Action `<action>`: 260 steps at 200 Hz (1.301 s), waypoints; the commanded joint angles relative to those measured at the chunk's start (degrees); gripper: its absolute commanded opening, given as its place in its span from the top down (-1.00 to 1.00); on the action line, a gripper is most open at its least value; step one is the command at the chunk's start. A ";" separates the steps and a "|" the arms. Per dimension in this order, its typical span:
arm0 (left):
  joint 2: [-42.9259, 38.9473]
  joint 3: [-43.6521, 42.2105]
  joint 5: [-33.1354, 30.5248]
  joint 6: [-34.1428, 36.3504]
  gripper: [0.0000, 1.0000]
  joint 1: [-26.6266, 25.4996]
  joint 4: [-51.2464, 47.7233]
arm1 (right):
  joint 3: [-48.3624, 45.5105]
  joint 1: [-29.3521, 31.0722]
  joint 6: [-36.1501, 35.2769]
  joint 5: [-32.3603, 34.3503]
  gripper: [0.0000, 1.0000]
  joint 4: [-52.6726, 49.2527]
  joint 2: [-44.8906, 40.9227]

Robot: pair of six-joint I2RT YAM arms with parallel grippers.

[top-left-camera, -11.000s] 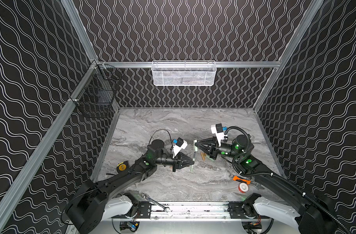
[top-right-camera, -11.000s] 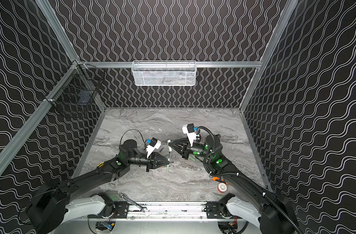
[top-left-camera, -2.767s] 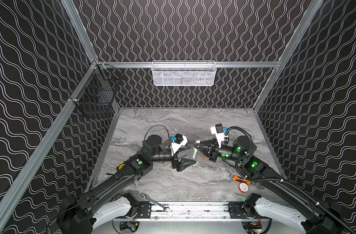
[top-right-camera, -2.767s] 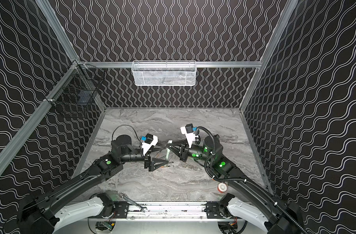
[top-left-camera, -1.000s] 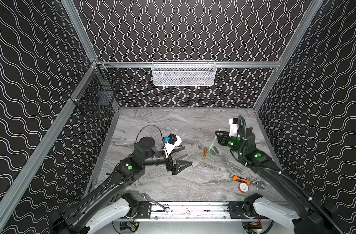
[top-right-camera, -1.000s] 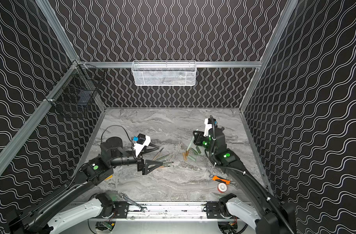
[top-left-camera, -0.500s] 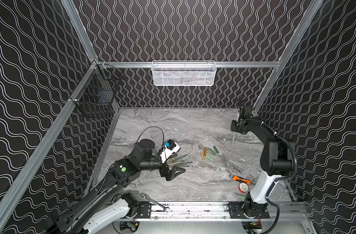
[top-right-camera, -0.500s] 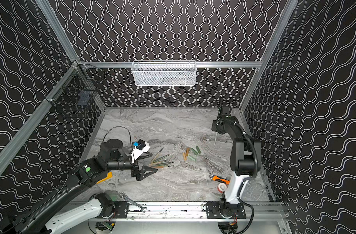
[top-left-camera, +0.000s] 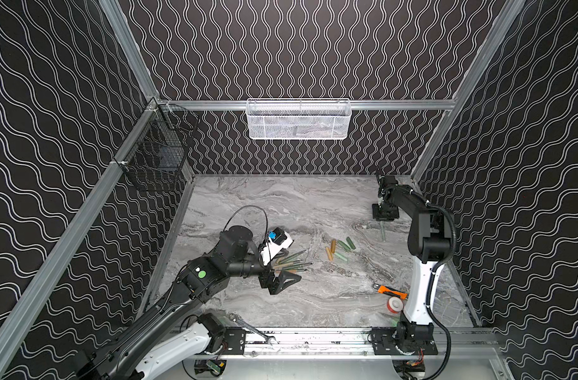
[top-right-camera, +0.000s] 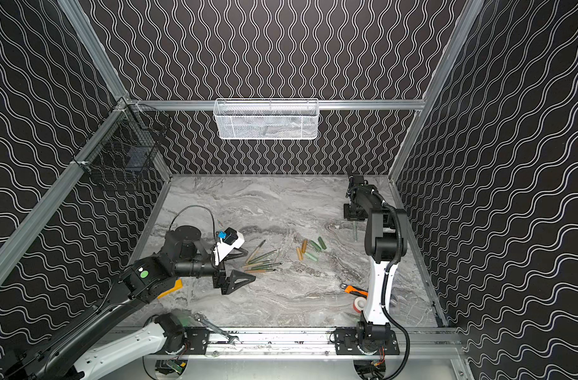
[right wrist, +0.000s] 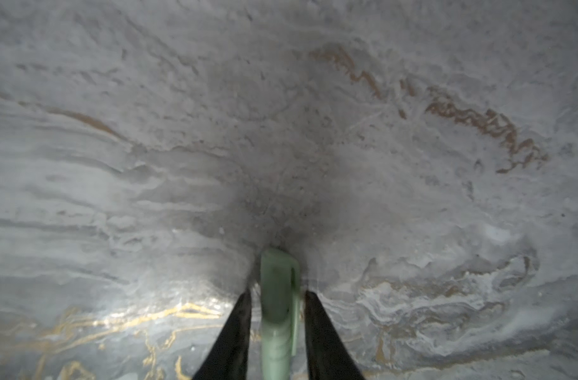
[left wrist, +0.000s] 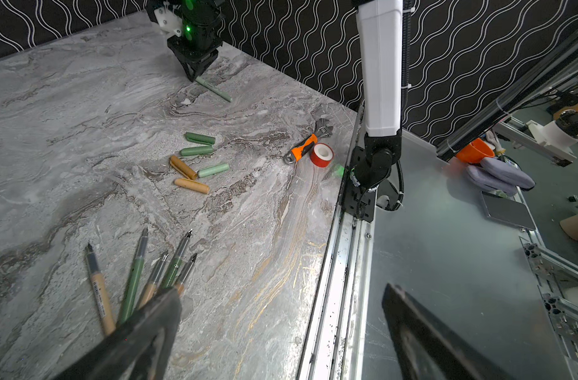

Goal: Insert the pens into the pen caps

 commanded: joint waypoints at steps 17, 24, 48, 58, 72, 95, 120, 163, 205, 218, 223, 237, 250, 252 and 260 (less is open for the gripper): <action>0.76 0.26 -0.03 0.75 -0.97 -0.01 0.48 | 1.09 0.10 -0.74 -0.52 0.31 -2.09 -1.94; 0.89 0.32 -0.43 0.71 -0.97 0.01 0.39 | 1.06 0.05 -0.54 -1.21 0.29 -2.00 -2.72; 1.21 0.47 -2.37 0.89 -0.97 0.02 -0.21 | -1.32 0.20 1.01 -3.68 0.18 -0.67 -7.96; 1.34 0.50 -3.48 0.92 -0.97 0.02 -0.31 | -3.44 0.45 1.69 -5.71 0.14 0.39 -10.77; 1.79 0.88 -5.79 1.31 -0.97 0.05 -1.08 | -8.10 0.82 2.87 -9.78 0.06 3.19 -15.96; 1.80 0.83 -9.19 2.20 -0.97 0.21 -1.63 | -16.26 2.12 4.80 -17.21 0.02 8.44 -24.56; 0.36 -1.49 -10.61 4.15 -0.97 0.21 0.95 | -22.88 6.28 5.57 -22.23 0.00 11.53 -30.15; 1.50 -2.27 -11.03 6.65 -0.97 0.21 1.72 | -31.98 16.82 8.16 -20.67 -0.01 14.55 -33.36; 3.36 -4.82 -10.87 8.41 -0.97 0.21 4.08 | -37.91 24.03 10.52 -16.71 -0.01 16.53 -35.36; 3.23 -6.33 -10.65 9.86 -0.97 0.21 6.21 | -39.06 24.87 10.80 -16.29 -0.01 16.61 -36.47; 3.24 -7.06 -10.53 10.84 -0.97 0.16 7.16 | -39.58 25.14 10.81 -16.47 -0.01 16.81 -37.01; 3.90 -8.56 -10.21 14.15 -0.97 0.21 9.09 | -40.78 25.50 11.05 -17.13 -0.01 17.49 -38.98; 6.12 -8.64 -10.18 17.53 -0.95 0.21 9.49 | -43.66 25.53 11.31 -18.09 -0.01 18.46 -41.03; 6.56 -8.46 -10.17 18.23 -0.95 0.19 9.45 | -43.93 25.53 11.33 -18.23 -0.01 18.62 -41.37; 8.64 -7.94 -10.38 20.31 -0.95 0.13 9.27 | -45.07 25.54 11.47 -18.94 -0.02 19.26 -42.63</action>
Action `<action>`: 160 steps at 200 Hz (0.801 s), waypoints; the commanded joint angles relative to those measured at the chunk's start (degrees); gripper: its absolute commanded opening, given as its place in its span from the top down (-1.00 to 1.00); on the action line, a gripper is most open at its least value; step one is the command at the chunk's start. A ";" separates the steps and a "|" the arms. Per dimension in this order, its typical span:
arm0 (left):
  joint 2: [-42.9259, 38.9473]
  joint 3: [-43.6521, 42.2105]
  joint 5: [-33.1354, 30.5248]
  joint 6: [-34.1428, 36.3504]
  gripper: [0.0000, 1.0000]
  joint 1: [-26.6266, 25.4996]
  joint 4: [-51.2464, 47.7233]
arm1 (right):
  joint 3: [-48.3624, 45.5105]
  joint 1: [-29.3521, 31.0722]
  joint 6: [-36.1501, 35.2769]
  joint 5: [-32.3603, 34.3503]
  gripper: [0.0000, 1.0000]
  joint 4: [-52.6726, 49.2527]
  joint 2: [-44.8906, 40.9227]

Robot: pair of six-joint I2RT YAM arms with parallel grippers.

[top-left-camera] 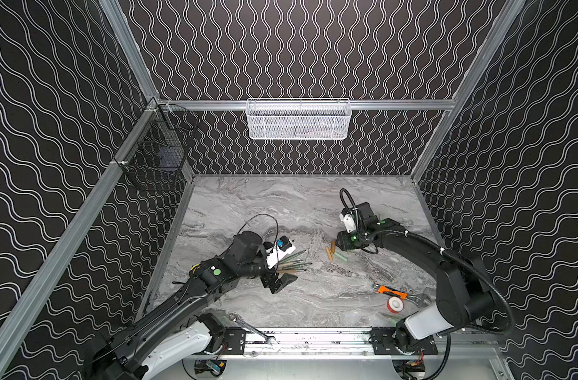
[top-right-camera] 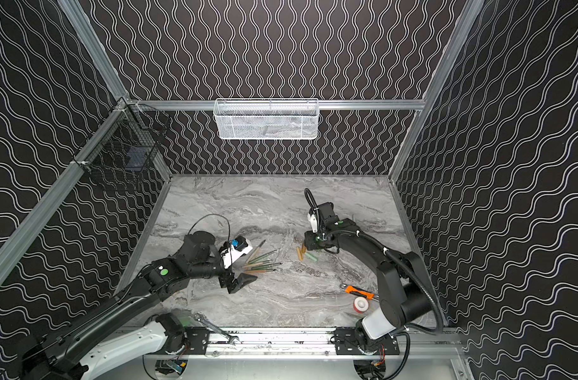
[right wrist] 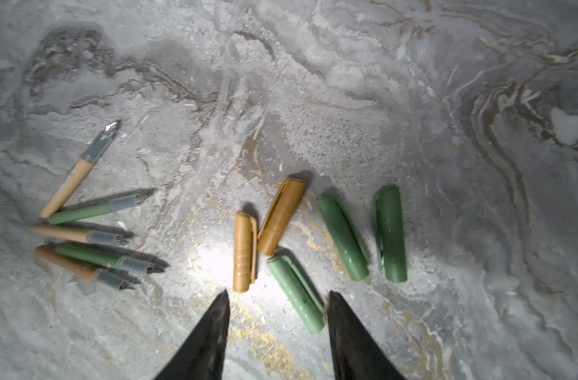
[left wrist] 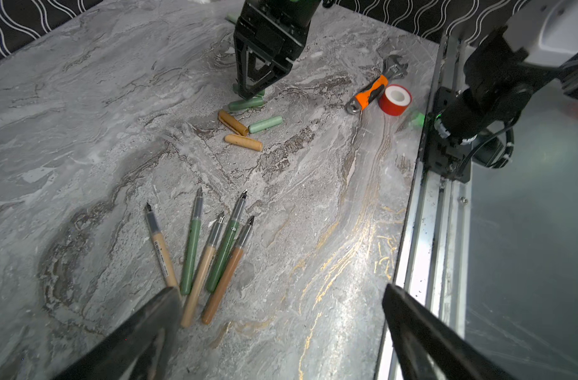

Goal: Insert the pens into the pen caps

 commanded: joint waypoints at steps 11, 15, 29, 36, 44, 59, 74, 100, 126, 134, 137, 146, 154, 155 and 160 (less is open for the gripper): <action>6.85 1.12 0.52 10.98 -0.91 0.01 3.96 | -4.17 0.07 1.34 -1.95 -0.02 3.53 -4.69; 8.10 1.42 0.57 12.07 -0.90 -0.06 4.00 | -4.65 0.08 1.39 -2.12 -0.03 3.79 -5.36; 12.07 1.90 -0.21 14.58 -0.86 -0.42 5.13 | -6.33 0.07 1.52 -2.94 -0.09 4.78 -7.66; 14.00 2.42 -0.66 16.34 -0.79 -0.71 5.34 | -6.88 0.07 1.53 -3.09 -0.14 4.99 -8.94; 16.15 2.60 -1.66 18.05 -0.75 -1.00 6.01 | -7.32 0.08 1.53 -3.06 -0.17 4.96 -10.34; 19.82 2.88 -3.71 22.46 -0.68 -1.80 6.77 | -8.14 0.05 1.44 -2.65 -0.22 4.83 -12.97; 23.25 3.12 -5.29 26.50 -0.55 -2.42 8.00 | -8.81 0.07 1.11 -1.87 -0.25 4.66 -14.98; 28.19 2.41 -6.79 31.18 -0.23 -2.53 12.07 | -9.45 0.04 0.83 -0.91 -0.26 4.33 -16.71; 32.51 3.50 -7.08 34.49 0.11 -2.53 11.43 | -10.17 0.03 0.83 -0.69 -0.27 4.64 -17.87; 33.92 4.10 -8.12 35.11 0.17 -2.55 10.90 | -10.36 -0.03 0.85 -0.60 -0.27 4.66 -18.15; 34.40 4.23 -8.40 35.26 0.19 -2.58 10.63 | -10.44 -0.06 0.83 -0.60 -0.27 4.66 -18.28; 35.68 4.76 -9.10 35.83 0.23 -2.54 9.95 | -10.53 -0.04 0.87 -0.66 -0.27 4.73 -18.49; 36.45 4.86 -9.88 36.17 0.23 -2.58 9.91 | -10.60 -0.06 0.84 -0.83 -0.27 4.75 -18.72; 36.50 4.87 -9.98 36.22 0.23 -2.56 9.92 | -10.62 -0.08 0.83 -0.85 -0.27 4.79 -18.70; 36.90 4.78 -10.35 36.20 0.23 -2.54 10.12 | -10.63 -0.03 0.82 -0.99 -0.27 4.82 -18.84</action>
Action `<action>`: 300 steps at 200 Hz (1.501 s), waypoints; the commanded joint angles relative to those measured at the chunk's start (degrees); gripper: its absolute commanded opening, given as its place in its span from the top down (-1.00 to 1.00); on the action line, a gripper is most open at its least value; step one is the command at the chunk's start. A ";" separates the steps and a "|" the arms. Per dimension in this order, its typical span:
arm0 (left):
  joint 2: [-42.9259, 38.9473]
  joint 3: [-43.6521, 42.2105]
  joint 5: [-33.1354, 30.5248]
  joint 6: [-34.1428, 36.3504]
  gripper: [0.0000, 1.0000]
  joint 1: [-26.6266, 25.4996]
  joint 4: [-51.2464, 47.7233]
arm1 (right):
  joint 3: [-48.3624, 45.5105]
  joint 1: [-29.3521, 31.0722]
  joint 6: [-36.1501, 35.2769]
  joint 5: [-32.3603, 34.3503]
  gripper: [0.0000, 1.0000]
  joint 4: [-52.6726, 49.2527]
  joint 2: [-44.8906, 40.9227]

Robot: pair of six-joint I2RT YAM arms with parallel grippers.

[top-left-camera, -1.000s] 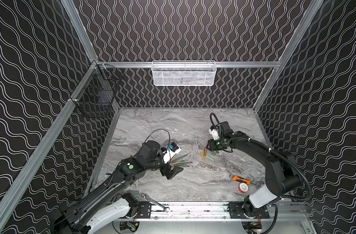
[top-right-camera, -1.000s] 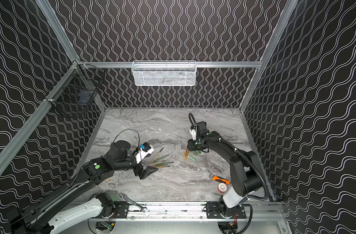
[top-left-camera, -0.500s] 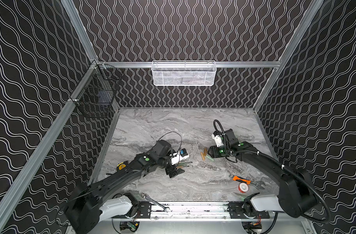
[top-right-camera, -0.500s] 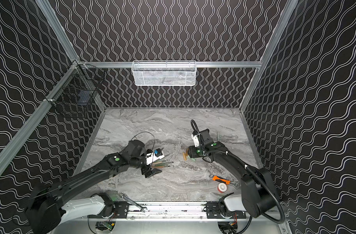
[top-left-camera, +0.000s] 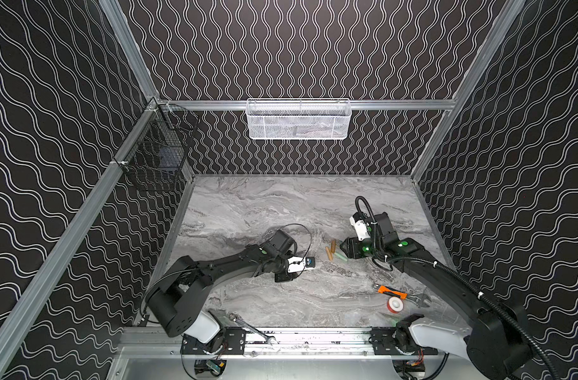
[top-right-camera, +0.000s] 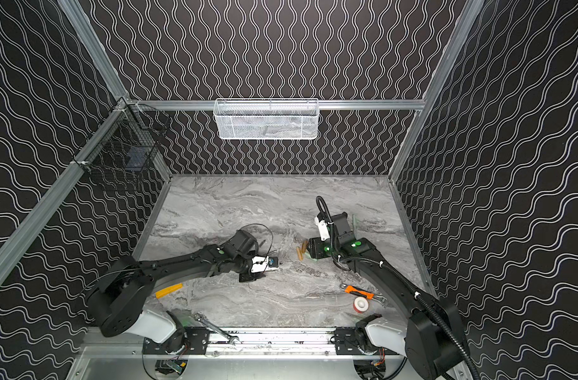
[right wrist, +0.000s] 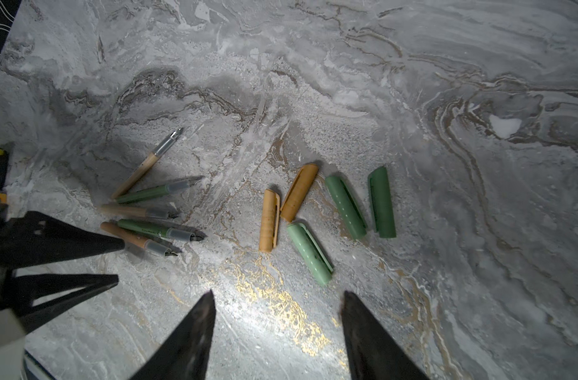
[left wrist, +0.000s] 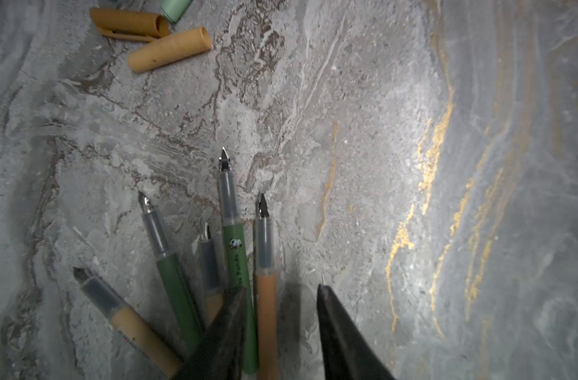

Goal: Insert the pens into the pen caps

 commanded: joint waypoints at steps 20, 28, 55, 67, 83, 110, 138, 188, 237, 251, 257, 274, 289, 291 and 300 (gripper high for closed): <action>2.50 0.38 -3.99 3.19 0.22 0.03 2.07 | -0.30 -0.06 -0.31 -0.28 -0.27 1.69 -1.05; 2.92 0.54 -4.33 3.19 0.22 0.04 1.88 | -0.35 0.01 -0.44 -0.59 -0.27 1.77 -1.21; 4.30 0.73 -5.17 3.36 0.22 0.04 1.72 | -0.45 0.02 -0.47 -0.85 -0.28 1.95 -1.60; 4.76 0.95 -5.13 3.22 0.22 0.04 1.74 | -0.54 0.01 -0.49 -0.74 -0.28 1.98 -1.60; 5.33 1.13 -5.58 3.26 0.23 0.04 1.19 | -0.47 -0.02 -0.45 -0.82 -0.28 1.87 -1.47; 5.35 1.09 -5.68 3.20 0.26 0.00 1.17 | -0.69 -0.05 -0.45 -0.81 -0.28 2.05 -1.60; 5.43 1.33 -6.10 3.19 0.31 -0.33 -0.36 | -0.56 -0.02 -0.44 -0.74 -0.28 2.06 -1.43; 5.69 1.33 -8.49 3.45 0.43 -2.06 -3.30 | -0.65 -0.01 -0.51 -0.47 -0.29 2.24 -1.60; 6.08 1.50 -11.05 3.37 0.60 -3.77 -5.31 | -0.74 -0.02 -0.46 -0.38 -0.29 2.27 -1.95; 6.02 1.46 -11.47 3.38 0.63 -3.91 -5.86 | -0.71 -0.06 -0.53 -0.40 -0.28 2.24 -2.04; 5.87 1.50 -11.70 3.25 0.63 -4.08 -6.04 | -0.65 -0.01 -0.51 -0.38 -0.28 2.13 -2.09; 5.22 1.24 -12.01 3.04 0.65 -4.56 -6.63 | -0.74 -0.04 -0.47 -0.38 -0.29 2.21 -2.22; 4.64 1.55 -11.26 2.64 0.79 -4.88 -7.72 | -0.72 0.03 -0.40 -0.72 -0.29 2.31 -2.19; 4.60 1.72 -11.18 2.55 0.80 -4.88 -8.02 | -0.69 0.00 -0.44 -0.80 -0.29 2.31 -2.21; 4.40 2.18 -10.68 2.01 0.87 -5.01 -8.74 | -0.66 -0.05 -0.39 -1.03 -0.29 2.48 -2.21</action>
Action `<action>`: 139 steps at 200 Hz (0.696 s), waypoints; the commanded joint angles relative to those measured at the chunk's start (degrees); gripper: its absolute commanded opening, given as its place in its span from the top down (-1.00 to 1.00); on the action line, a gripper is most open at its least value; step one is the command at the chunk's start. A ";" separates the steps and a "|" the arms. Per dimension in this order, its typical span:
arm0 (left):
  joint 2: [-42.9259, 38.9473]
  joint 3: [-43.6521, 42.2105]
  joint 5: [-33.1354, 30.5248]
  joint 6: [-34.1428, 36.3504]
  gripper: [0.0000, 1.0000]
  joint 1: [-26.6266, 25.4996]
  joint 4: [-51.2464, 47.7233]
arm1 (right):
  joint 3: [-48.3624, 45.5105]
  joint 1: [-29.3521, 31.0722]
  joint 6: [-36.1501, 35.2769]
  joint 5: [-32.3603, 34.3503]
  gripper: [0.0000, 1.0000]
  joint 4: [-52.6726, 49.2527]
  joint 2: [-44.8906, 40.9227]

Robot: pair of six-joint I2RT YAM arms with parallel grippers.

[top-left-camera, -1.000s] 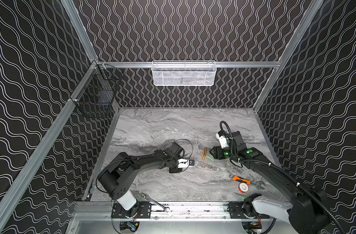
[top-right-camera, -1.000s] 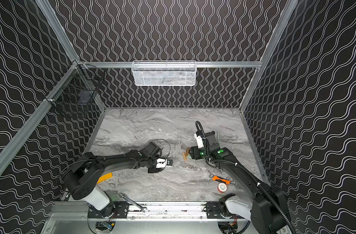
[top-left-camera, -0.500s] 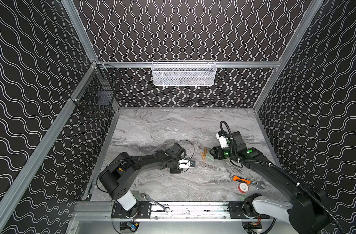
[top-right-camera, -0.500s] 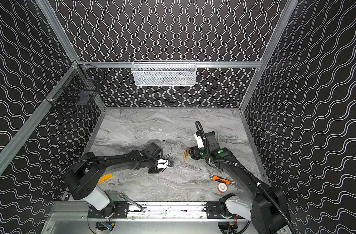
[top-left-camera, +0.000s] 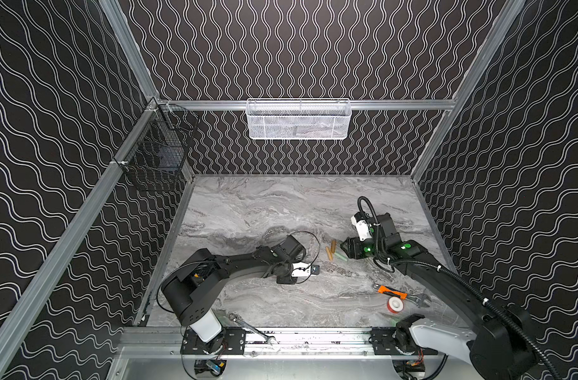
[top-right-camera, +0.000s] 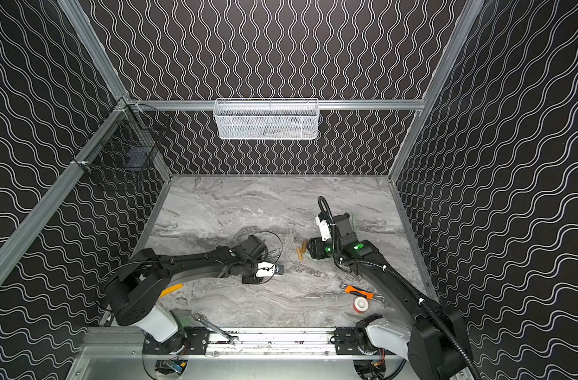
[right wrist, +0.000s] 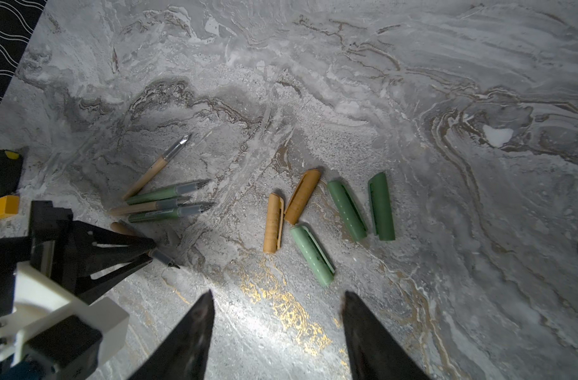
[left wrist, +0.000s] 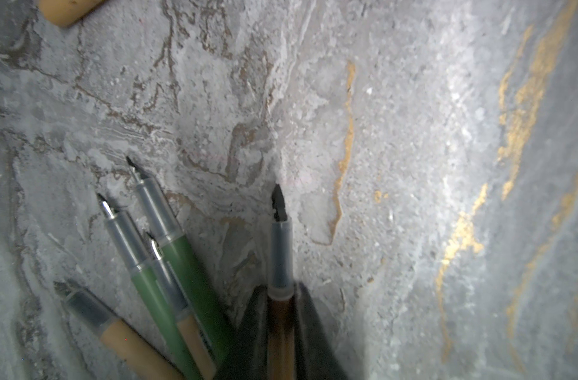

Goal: Insert the pens into the pen caps

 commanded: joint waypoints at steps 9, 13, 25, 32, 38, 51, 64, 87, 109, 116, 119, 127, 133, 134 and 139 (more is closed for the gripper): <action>-0.45 1.02 1.11 -1.43 0.91 -0.24 -7.40 | -0.03 -0.05 -0.42 -1.20 -0.29 1.87 -0.19; -0.73 1.23 1.53 -1.80 0.93 -0.24 -7.62 | -0.03 -0.04 -0.36 -1.53 -0.29 1.87 -0.18; -1.77 2.00 3.46 -3.46 0.99 -0.27 -8.63 | 0.14 -0.21 -0.26 -2.82 -0.29 2.04 -0.34; -2.76 2.29 4.56 -4.64 1.00 -0.27 -8.94 | 0.16 -0.42 -0.09 -3.83 -0.29 2.26 -0.66; -3.92 2.39 5.82 -5.62 1.00 -0.27 -9.10 | 0.06 -0.76 0.06 -5.01 -0.29 2.46 -1.07; -7.28 2.31 8.83 -8.37 1.00 -0.24 -8.63 | -0.38 -1.86 0.43 -8.06 -0.29 3.43 -2.34; -11.26 1.85 11.59 -12.08 1.00 -0.24 -7.72 | -0.84 -3.13 0.38 -12.13 -0.30 4.59 -3.93; -18.24 0.68 16.91 -18.13 1.00 -0.25 -6.32 | -2.97 -3.88 0.35 -19.71 -0.52 9.62 -8.18; -24.84 -1.16 22.19 -23.96 1.00 -0.12 -4.09 | -5.67 -3.96 1.59 -26.42 -0.80 17.04 -11.56; -26.72 -1.71 23.82 -25.71 1.00 0.08 -3.23 | -5.81 -3.96 1.60 -28.54 -0.90 18.39 -12.06; -27.53 -1.93 24.56 -26.53 1.00 0.12 -2.80 | -5.82 -3.97 1.55 -29.25 -0.91 18.70 -12.19; -29.39 -2.43 26.80 -28.41 1.00 0.49 -1.85 | -5.67 -3.96 1.18 -31.65 -0.91 19.54 -12.47; -30.63 -2.68 28.49 -29.73 1.00 0.78 -1.25 | -5.73 -3.97 1.16 -33.20 -0.96 20.47 -12.78; -30.79 -2.73 28.65 -29.96 1.00 0.84 -1.11 | -5.73 -3.92 1.20 -33.40 -0.96 20.66 -12.81; -31.79 -3.12 30.20 -31.15 1.00 1.27 -0.44 | -5.90 -3.94 1.37 -34.84 -0.96 21.68 -13.12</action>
